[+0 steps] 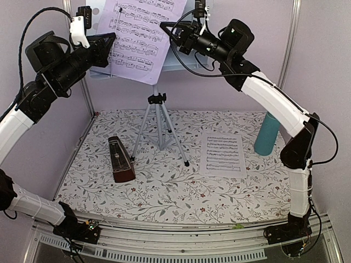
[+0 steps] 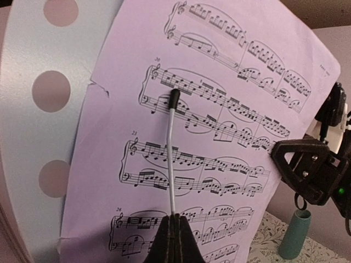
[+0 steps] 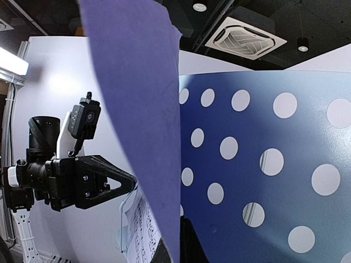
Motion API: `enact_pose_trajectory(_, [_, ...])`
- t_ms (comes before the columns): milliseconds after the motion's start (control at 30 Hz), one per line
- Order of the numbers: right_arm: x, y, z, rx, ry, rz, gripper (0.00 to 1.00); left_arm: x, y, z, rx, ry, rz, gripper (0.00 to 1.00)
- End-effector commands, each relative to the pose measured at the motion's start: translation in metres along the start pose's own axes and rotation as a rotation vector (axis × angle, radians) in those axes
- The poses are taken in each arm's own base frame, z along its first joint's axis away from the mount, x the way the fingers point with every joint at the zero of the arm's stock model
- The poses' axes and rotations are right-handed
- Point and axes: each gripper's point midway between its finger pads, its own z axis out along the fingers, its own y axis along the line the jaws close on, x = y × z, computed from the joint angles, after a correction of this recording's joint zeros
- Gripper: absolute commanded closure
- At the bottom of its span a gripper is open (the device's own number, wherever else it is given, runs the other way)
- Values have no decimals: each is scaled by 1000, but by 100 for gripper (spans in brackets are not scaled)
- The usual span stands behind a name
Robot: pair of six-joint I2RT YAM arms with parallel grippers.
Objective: Set up the instrument practice props
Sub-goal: Place the sheet music on the music stand, then hold the sheet music at the music stand.
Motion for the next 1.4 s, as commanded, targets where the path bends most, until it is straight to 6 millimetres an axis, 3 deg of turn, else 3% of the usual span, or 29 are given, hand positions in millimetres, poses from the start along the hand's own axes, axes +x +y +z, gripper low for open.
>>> enact_pose_trajectory(0, [-4, 2, 5, -5, -50, -68, 100, 0, -1, -1, 11, -9, -4, 100])
enact_pose_trajectory(67, [-1, 1, 6, -2, -52, -71, 100, 0, 0, -1, 6, -9, -7, 98])
enact_pose_trajectory(233, [2, 3, 8, -4, -53, -66, 100, -3, 2, -5, -1, -23, -15, 83])
enact_pose_trajectory(333, [2, 4, 9, -5, -54, -68, 100, -5, 3, -7, -3, -28, -17, 81])
enact_pose_trajectory(433, [3, 4, 9, -4, -51, -66, 100, -8, 5, -14, 0, -36, -27, 71])
enact_pose_trajectory(600, [6, 3, 9, -1, -42, -58, 100, -18, 11, -34, -4, -64, -49, 61])
enact_pose_trajectory(867, [10, 2, 9, -2, -27, -50, 100, -18, 39, -76, -94, -47, -65, 61])
enact_pose_trajectory(1033, [12, 4, 9, -11, -23, -44, 100, 2, 51, -91, -134, 54, -48, 61])
enact_pose_trajectory(1133, [12, 5, 9, -14, -22, -42, 100, 24, 56, -94, -152, 141, -39, 54])
enact_pose_trajectory(1267, [10, 6, 9, -17, -24, -46, 100, 53, 60, -91, -140, 244, -46, 45])
enact_pose_trajectory(1367, [9, 7, 9, -20, -26, -45, 100, 66, 69, -85, -127, 286, -73, 45])
